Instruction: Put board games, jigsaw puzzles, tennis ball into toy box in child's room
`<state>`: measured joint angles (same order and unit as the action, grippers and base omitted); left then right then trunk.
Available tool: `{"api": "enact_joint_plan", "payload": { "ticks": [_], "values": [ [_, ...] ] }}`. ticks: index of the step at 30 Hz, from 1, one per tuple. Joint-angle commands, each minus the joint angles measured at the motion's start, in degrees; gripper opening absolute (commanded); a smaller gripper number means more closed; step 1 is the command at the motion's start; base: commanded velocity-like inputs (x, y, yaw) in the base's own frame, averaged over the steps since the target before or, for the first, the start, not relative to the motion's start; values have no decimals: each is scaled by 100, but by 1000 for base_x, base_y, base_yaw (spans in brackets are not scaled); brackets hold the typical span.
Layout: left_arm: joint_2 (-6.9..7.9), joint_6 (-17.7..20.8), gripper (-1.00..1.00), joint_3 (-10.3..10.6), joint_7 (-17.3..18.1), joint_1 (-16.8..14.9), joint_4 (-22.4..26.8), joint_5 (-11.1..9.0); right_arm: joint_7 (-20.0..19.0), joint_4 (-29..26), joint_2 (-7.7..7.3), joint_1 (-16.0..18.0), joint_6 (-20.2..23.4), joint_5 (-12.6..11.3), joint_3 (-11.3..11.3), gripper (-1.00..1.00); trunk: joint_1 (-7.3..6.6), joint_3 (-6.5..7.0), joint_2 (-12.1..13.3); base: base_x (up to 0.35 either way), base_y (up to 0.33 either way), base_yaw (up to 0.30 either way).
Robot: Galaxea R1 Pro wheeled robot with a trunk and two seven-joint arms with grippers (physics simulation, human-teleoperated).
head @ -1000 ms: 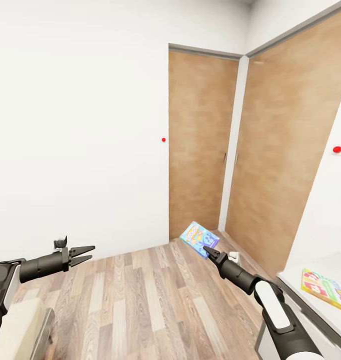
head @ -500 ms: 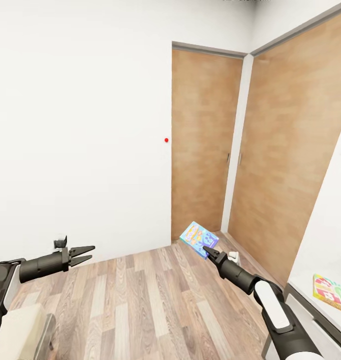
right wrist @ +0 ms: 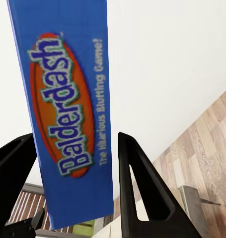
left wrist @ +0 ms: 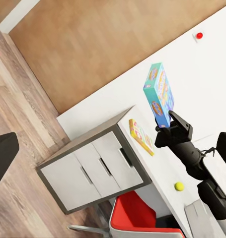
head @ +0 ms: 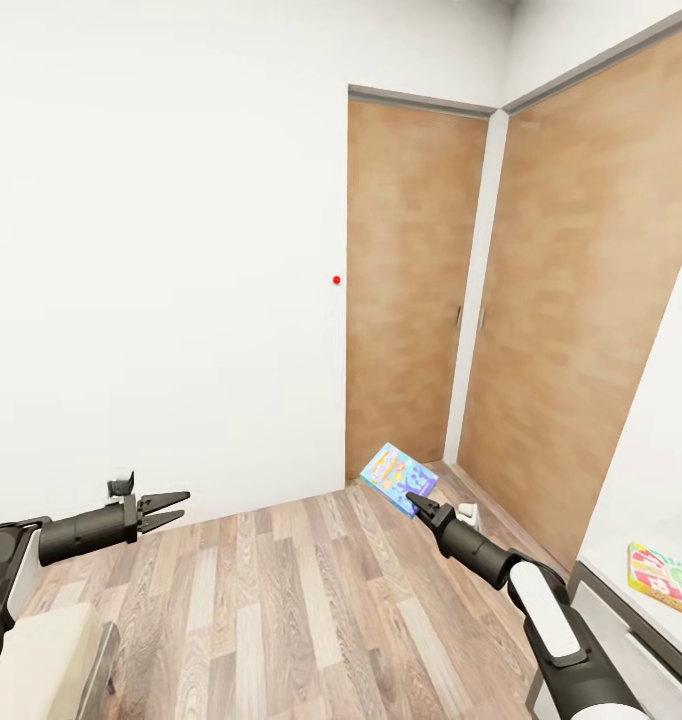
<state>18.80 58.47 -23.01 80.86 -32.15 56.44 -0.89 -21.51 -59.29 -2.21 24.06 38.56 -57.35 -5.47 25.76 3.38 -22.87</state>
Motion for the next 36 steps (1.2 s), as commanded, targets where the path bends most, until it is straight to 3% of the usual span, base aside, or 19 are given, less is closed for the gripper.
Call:
{"api": "enact_joint_plan", "payload": {
  "ticks": [1,13,15,16,19,21,23,27,32,36],
  "values": [
    [1,61,100,-2,18,-1,-1,-5,-11,3,-3,2,37,-16,-13,-100,2,-3,-4,-1,2,0],
    [9,75,100,-20,16,-1,-1,25,101,-139,14,2,57,15,65,-100,2,-14,-4,0,0,-8],
    [9,74,100,-3,-8,-1,-1,35,560,-700,13,2,128,59,216,-100,2,-15,-4,0,0,-8],
    [9,75,100,6,-23,-1,-1,39,987,-1152,10,2,193,115,363,-100,2,-16,-4,0,0,-4],
    [9,76,100,15,-101,-1,-1,72,2760,-2393,15,2,624,206,835,-100,2,-16,-4,0,0,-2],
    [9,76,100,16,-246,-1,-1,94,3842,-2682,33,2,871,199,996,-100,2,-16,-4,0,0,0],
    [9,77,100,11,-480,-8,-1,102,4425,-2786,37,2,977,193,1068,-100,2,-16,-4,0,0,0],
    [10,77,100,6,-1165,-17,-1,106,4761,-2829,32,2,1046,198,1108,-100,2,-16,-4,0,0,0],
    [2,77,100,-10,-2155,-19,-1,102,4762,-2848,8,2,1057,201,1054,-100,2,-16,-4,0,0,0],
    [-10,70,100,-22,-2467,-19,5,52,4715,-2844,17,2,1053,200,1050,-100,2,-16,-4,0,0,0]
  ]
}}
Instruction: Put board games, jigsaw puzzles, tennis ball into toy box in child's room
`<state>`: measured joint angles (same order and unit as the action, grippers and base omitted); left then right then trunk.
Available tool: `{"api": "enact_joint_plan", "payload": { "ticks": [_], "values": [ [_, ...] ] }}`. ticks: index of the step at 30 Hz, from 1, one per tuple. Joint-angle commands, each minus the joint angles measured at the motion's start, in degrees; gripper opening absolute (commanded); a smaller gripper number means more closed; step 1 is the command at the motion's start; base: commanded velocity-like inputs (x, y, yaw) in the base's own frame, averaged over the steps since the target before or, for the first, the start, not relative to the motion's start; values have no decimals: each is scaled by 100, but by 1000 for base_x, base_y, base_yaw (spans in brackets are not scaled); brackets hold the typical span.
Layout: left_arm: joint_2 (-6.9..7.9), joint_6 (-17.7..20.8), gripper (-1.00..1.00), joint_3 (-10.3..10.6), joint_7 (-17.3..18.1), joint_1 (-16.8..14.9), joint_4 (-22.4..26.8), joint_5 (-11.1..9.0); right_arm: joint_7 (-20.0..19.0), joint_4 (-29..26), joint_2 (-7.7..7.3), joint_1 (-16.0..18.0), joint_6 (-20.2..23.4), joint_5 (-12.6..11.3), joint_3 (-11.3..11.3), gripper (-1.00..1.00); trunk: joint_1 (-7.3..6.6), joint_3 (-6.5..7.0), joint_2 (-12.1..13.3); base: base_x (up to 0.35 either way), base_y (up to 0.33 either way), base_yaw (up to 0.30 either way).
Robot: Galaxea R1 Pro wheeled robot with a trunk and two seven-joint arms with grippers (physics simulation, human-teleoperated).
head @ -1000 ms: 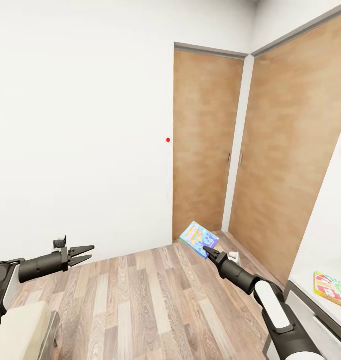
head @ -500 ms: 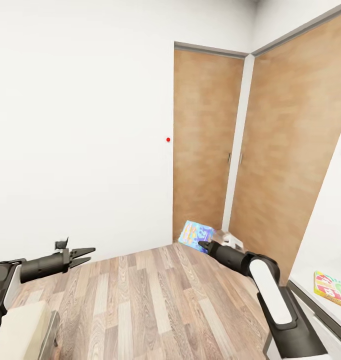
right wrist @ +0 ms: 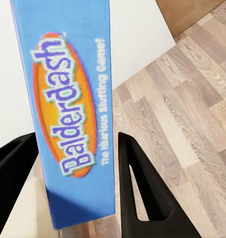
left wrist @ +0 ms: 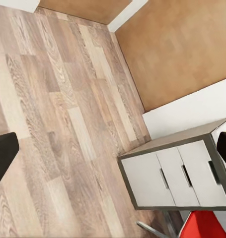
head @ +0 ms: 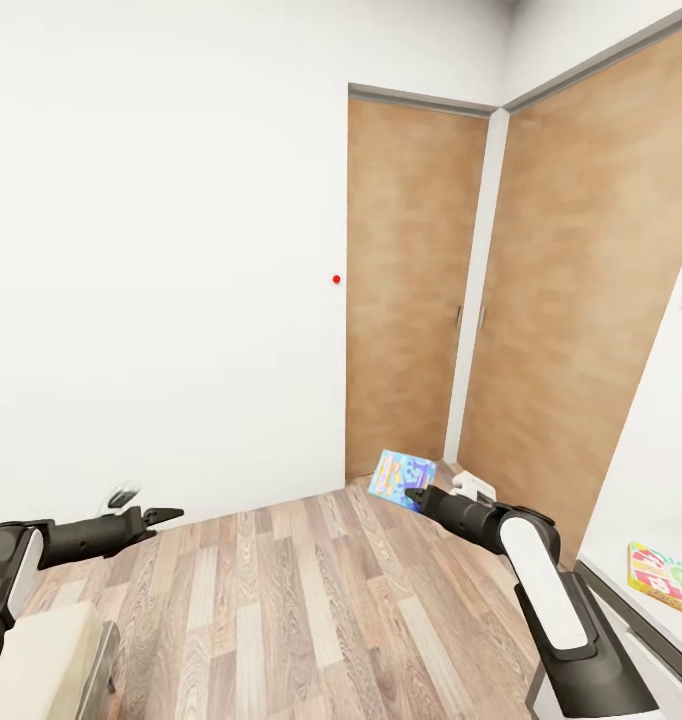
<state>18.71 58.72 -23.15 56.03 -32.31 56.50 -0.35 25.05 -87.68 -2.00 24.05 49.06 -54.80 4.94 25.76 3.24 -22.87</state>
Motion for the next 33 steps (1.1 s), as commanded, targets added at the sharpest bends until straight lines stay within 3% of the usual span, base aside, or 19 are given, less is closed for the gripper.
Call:
{"api": "enact_joint_plan", "payload": {
  "ticks": [1,8,13,16,27,30,33],
  "values": [
    [-4,45,100,-10,-14,-3,0,-8,44,-3,-4,3,4,-56,13,-100,2,-3,-5,0,0,0],
    [-6,35,100,-14,-66,-3,2,-16,-108,13,-13,3,8,-66,13,-100,2,-3,-5,-7,0,0],
    [-8,35,100,-7,-71,-3,2,-14,-821,53,-86,3,-5,-45,-46,-100,2,-3,-5,-170,72,0],
    [-8,32,100,-12,-68,-3,3,-20,-1033,97,-95,3,-9,-42,-108,-100,2,-3,-5,-121,54,0],
    [-3,35,100,-14,-59,-2,28,-27,-1246,159,-106,3,-2,-49,-150,-100,2,-24,-5,-130,6,-170],
    [-4,35,100,-14,-63,-1,28,-27,-1664,586,-112,11,-17,-43,-173,-100,2,-33,-5,-7,0,-272],
    [-6,35,100,-14,-63,2,28,-27,-2442,1399,-207,67,-39,-6,-355,-100,2,-43,-5,-2,0,-273]
  ]
}}
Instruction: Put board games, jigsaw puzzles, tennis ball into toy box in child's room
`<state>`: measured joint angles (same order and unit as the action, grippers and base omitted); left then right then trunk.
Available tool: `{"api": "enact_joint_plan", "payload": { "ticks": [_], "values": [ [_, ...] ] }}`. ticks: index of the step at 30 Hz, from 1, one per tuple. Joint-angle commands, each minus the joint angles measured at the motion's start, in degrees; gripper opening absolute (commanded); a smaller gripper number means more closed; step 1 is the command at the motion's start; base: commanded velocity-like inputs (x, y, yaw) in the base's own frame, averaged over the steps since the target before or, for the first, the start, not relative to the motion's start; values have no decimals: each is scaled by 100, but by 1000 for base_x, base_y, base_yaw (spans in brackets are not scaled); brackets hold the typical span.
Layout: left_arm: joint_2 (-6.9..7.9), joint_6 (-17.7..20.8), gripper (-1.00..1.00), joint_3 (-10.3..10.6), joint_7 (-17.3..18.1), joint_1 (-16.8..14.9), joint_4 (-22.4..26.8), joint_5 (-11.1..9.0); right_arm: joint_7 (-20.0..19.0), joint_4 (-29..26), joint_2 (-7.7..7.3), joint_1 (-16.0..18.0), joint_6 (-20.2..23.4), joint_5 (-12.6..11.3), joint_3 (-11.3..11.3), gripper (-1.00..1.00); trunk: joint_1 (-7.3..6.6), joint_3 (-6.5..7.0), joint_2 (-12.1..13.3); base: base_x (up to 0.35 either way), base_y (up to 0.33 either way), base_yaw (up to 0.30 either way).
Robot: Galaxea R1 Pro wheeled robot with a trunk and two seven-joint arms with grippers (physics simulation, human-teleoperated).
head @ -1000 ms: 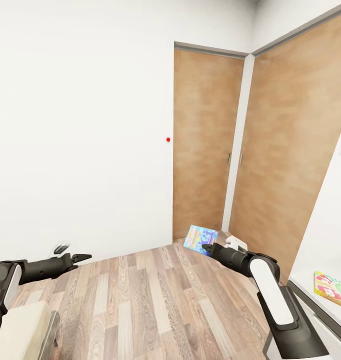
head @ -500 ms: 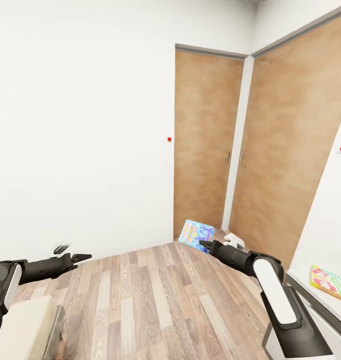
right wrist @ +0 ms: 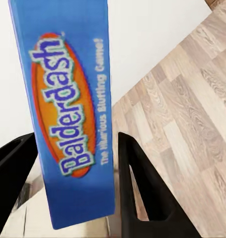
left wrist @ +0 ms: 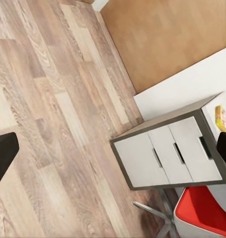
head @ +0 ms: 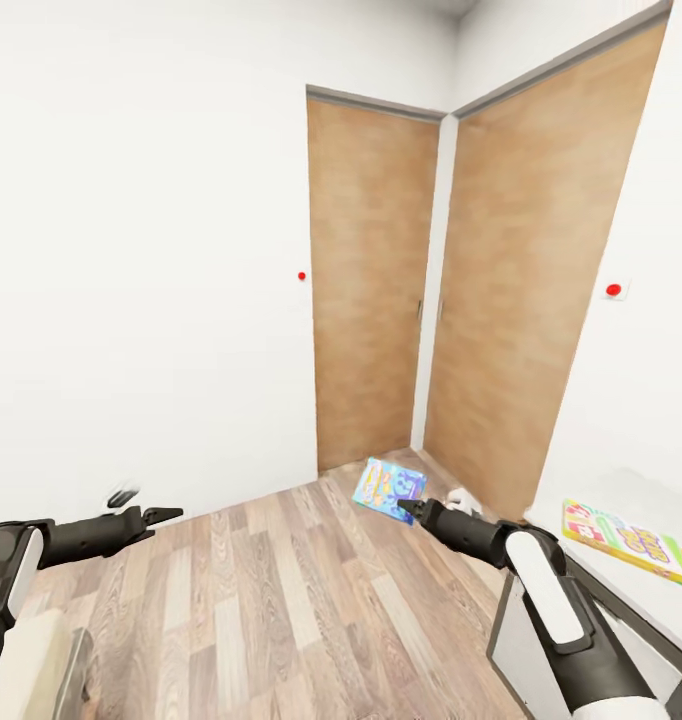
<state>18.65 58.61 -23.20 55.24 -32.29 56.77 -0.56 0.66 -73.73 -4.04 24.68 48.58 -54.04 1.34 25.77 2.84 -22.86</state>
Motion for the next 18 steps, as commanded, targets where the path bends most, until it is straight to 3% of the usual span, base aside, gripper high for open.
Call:
{"api": "enact_joint_plan", "payload": {
  "ticks": [1,6,18],
  "values": [
    [-1,46,100,-9,14,-2,1,-5,-577,429,-152,25,-16,-52,-106,-100,2,-5,-6,-1,0,-274],
    [-1,45,100,-2,13,-2,1,-5,-1479,923,-499,36,-324,-29,-207,-100,2,-20,-6,0,0,-274],
    [6,46,100,-9,13,-4,1,-5,-1632,917,-548,31,-364,-34,-169,-100,2,-56,-6,-25,89,-274]
  ]
}}
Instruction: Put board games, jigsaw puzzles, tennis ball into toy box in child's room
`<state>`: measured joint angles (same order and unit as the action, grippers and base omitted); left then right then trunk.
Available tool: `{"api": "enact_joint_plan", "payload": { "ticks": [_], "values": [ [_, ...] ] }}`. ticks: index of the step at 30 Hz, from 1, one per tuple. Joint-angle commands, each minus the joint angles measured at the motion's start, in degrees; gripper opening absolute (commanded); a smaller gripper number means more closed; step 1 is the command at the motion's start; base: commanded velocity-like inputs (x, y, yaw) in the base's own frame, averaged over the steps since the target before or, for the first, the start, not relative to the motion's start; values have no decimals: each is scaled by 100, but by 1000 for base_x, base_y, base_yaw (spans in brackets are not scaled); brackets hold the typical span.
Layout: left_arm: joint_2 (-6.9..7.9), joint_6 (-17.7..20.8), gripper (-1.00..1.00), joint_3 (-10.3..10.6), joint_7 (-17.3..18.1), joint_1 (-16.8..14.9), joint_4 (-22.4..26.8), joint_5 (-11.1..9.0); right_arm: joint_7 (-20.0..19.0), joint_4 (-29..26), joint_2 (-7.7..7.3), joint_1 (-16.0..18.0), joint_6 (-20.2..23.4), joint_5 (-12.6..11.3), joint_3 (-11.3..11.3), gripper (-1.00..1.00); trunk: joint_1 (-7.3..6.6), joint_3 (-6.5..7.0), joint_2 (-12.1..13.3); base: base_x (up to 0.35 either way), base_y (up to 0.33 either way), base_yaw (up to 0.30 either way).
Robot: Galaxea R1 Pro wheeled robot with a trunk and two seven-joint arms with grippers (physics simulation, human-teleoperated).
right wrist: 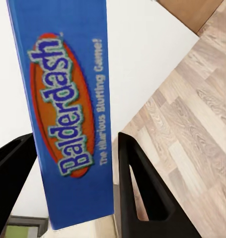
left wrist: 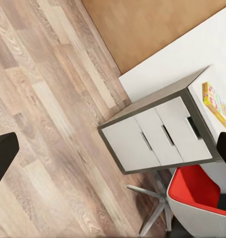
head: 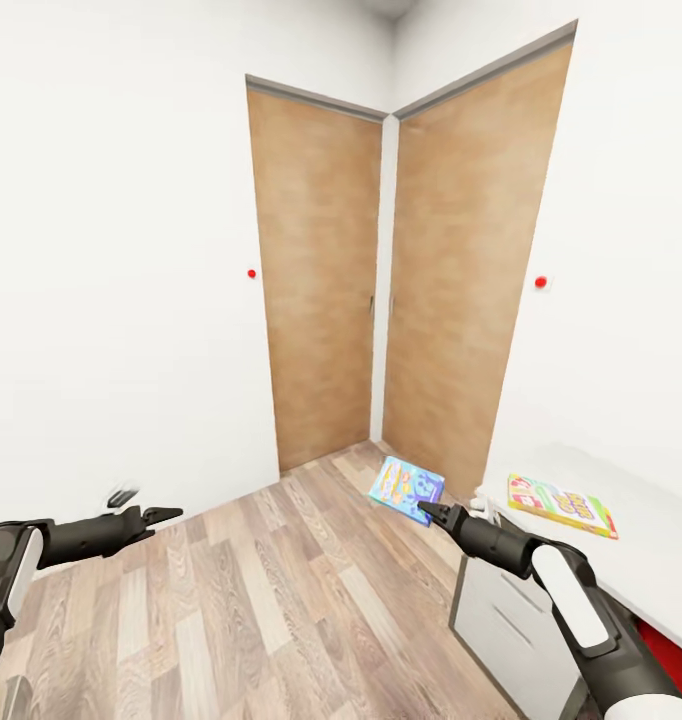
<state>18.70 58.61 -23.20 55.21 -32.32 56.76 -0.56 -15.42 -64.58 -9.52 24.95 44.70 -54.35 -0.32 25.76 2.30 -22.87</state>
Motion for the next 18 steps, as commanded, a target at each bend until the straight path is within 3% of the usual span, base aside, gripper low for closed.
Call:
{"api": "enact_joint_plan", "payload": {
  "ticks": [1,3,6,11,13,18],
  "values": [
    [1,45,100,-9,16,0,1,-5,-38,-2,-2,3,26,-3,-4,-100,2,-6,-5,-2,13,-274],
    [1,45,100,-9,16,-1,1,-5,-172,-7,-3,2,28,-4,-2,-100,2,-12,-5,27,38,-274],
    [2,45,100,-9,17,-1,1,-5,-742,-172,-10,-31,37,-3,5,-100,2,-20,-5,58,23,-274],
    [2,49,100,-9,122,0,8,-14,-1424,-1091,-22,-102,227,3,-9,-100,2,-35,-5,14,4,-274],
    [8,52,100,-8,483,3,24,-21,-1494,-1422,-23,-100,377,3,-25,-100,2,-41,-5,3,1,-274],
    [37,10,100,-1,1960,11,36,32,-1549,-1952,-23,-118,512,-21,-51,-100,2,-56,-5,1,0,-274]
  ]
}}
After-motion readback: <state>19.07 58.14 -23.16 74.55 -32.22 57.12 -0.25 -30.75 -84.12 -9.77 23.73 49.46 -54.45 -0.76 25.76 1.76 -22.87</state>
